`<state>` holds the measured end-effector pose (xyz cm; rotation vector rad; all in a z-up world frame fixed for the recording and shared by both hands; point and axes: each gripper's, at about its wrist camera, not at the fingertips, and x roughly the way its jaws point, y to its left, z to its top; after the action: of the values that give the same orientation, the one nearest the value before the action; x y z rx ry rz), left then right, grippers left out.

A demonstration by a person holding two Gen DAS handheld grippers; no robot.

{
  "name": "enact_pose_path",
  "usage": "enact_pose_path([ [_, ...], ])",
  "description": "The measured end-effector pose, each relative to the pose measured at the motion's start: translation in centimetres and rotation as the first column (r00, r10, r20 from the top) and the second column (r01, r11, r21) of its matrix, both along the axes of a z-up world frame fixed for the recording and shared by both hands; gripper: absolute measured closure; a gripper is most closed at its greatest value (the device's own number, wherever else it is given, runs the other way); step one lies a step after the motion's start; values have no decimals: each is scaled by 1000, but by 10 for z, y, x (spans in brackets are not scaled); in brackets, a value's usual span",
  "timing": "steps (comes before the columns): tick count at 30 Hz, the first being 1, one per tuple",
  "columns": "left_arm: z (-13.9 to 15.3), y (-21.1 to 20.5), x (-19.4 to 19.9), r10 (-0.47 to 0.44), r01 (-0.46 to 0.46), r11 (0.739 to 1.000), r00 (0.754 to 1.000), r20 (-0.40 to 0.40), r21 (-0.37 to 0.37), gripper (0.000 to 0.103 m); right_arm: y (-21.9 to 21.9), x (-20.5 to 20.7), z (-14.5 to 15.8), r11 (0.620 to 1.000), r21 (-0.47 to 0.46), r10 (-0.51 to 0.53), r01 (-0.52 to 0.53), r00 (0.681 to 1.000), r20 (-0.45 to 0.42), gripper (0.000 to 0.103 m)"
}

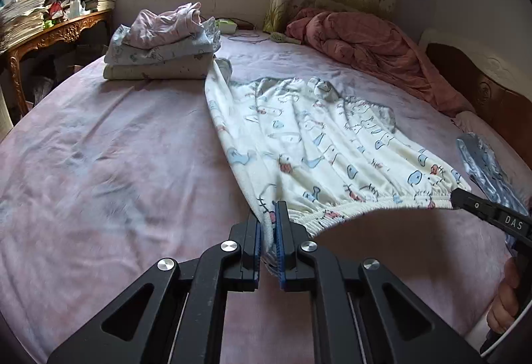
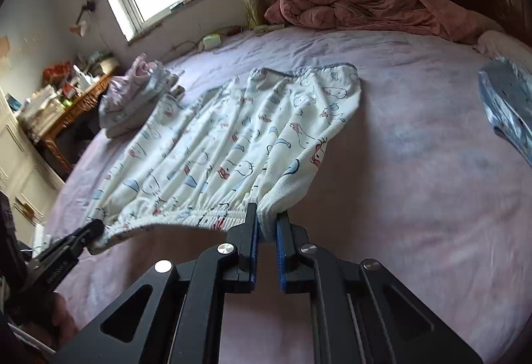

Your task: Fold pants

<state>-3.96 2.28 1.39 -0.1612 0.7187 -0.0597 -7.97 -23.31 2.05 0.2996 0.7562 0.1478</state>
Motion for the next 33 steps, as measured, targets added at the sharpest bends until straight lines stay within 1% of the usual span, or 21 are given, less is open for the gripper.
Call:
enact_pose_path([
  [2, 4, -1, -14, -14, 14, 1000, 1000, 13, -1, 96, -2, -19, 1, 1000, 13, -5, 5, 1000, 13, 94],
  [5, 9, -3, -34, -16, 15, 1000, 999, 42, 22, 96, -4, -48, 2, 1000, 19, -15, 14, 999, 33, 94],
  [8, 8, -6, -45, -22, 20, 999, 999, 50, 47, 96, -4, -62, 2, 999, 25, -21, 20, 999, 35, 94],
  [12, -9, -6, -41, -23, 24, 998, 1000, -2, 65, 96, -5, -68, -4, 1000, 16, -18, 17, 1000, 20, 94],
  [16, -30, -3, -32, -6, 9, 999, 997, -72, 38, 94, -1, -59, -17, 1000, -17, -17, 17, 999, -30, 94],
  [19, -42, -4, -32, 6, 0, 998, 995, -97, 61, 89, 3, -55, -32, 999, -45, -23, 19, 997, -73, 94],
  [21, -46, -6, -36, 17, -8, 995, 996, -91, 99, 73, 4, -53, -41, 997, -68, -37, 31, 995, -95, 93],
  [22, -47, -6, -37, 27, -17, 992, 996, -84, 122, 67, 4, -53, -43, 997, -74, -39, 32, 994, -101, 92],
  [23, -48, -7, -40, 38, -27, 990, 996, -78, 138, 53, 4, -51, -45, 996, -77, -41, 33, 993, -109, 86],
  [24, -48, -5, -42, 49, -39, 989, 997, -65, 146, 44, 2, -50, -47, 996, -80, -51, 42, 992, -116, 83],
  [25, -47, -2, -46, 49, -41, 990, 997, -52, 138, 43, -1, -49, -47, 995, -81, -63, 53, 991, -115, 73],
  [26, -47, 1, -48, 48, -41, 990, 998, -47, 131, 43, -5, -49, -46, 994, -85, -85, 76, 991, -107, 58],
  [27, -46, 4, -49, 46, -40, 991, 998, -47, 127, 40, -8, -50, -45, 991, -91, -108, 99, 990, -94, 50],
  [28, -46, 7, -52, 45, -39, 992, 998, -46, 124, 38, -12, -52, -43, 987, -98, -135, 127, 988, -74, 37],
  [29, -45, 9, -55, 47, -41, 992, 998, -44, 123, 34, -14, -53, -41, 982, -107, -160, 153, 986, -57, 35],
  [31, -44, 14, -62, 55, -50, 991, 998, -35, 128, 31, -20, -57, -34, 972, -123, -202, 199, 979, -16, 34],
  [33, -43, 18, -69, 67, -63, 987, 997, -26, 146, 22, -25, -59, -28, 965, -130, -228, 227, 974, 10, 31],
])
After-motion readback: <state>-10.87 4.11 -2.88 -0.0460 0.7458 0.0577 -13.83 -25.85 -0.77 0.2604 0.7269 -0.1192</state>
